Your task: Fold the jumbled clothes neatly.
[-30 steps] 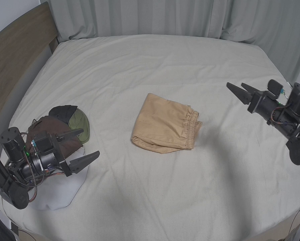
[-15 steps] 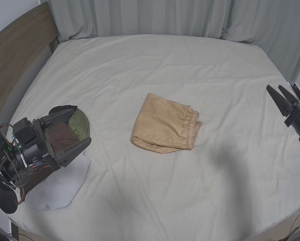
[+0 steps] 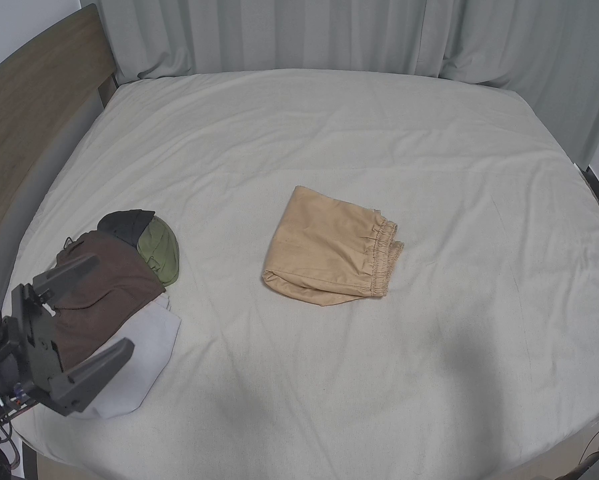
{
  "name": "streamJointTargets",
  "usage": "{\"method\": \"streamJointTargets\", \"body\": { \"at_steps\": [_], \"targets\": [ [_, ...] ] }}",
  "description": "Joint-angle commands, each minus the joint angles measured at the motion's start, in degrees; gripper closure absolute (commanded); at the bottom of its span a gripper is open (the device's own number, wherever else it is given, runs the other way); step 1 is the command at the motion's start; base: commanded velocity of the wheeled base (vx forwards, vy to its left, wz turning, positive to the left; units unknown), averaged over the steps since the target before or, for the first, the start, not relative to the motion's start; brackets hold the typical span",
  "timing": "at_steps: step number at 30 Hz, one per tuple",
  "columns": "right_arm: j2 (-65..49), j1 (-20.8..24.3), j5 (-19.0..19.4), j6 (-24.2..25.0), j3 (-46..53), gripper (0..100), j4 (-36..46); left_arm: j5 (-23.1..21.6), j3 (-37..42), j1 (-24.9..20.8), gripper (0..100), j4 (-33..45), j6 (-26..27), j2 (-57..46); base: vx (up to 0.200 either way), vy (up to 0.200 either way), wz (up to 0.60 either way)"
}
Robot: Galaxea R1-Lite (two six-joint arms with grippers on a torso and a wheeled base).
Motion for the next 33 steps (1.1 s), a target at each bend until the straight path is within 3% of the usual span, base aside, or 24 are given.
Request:
{"method": "streamJointTargets", "body": {
  "at_steps": [1,6,9,15,22,30,33],
  "targets": [
    [-8.78,-0.74,0.34,0.04,3.54,0,0.79,0.58,2.0,-0.29,0,4.85,-0.3,-9.79,0.0,0.0,0.0],
    [-17.13,-2.59,0.78,-0.66,3.62,0,8.44,2.87,2.0,0.59,0,11.79,-0.21,-17.08,0.0,0.0,0.0],
    [-32.16,-3.29,1.84,-1.19,2.3,0,25.93,9.11,2.0,0.76,0,24.97,-0.21,-28.51,0.0,0.0,0.0],
    [-48.95,-5.14,4.56,-1.37,-3.67,0,50.19,12.36,1.3,1.82,0,45.89,-0.21,-46.96,0.0,0.0,0.0],
    [-55.8,-5.49,6.32,-1.46,-0.51,0,56.25,11.92,-0.46,6.39,0,63.82,-0.3,-59.8,0.0,0.0,0.0],
    [-58.7,-1.71,6.49,-1.63,5.64,0,61.53,11.83,0.24,9.9,0,66.9,-0.3,-63.66,0.0,0.0,0.0],
    [-60.55,-1.62,7.9,-5.23,8.98,0,68.73,12.45,1.47,11.22,0,69.18,-0.04,-65.16,0.0,0.0,0.0]
  ]
}}
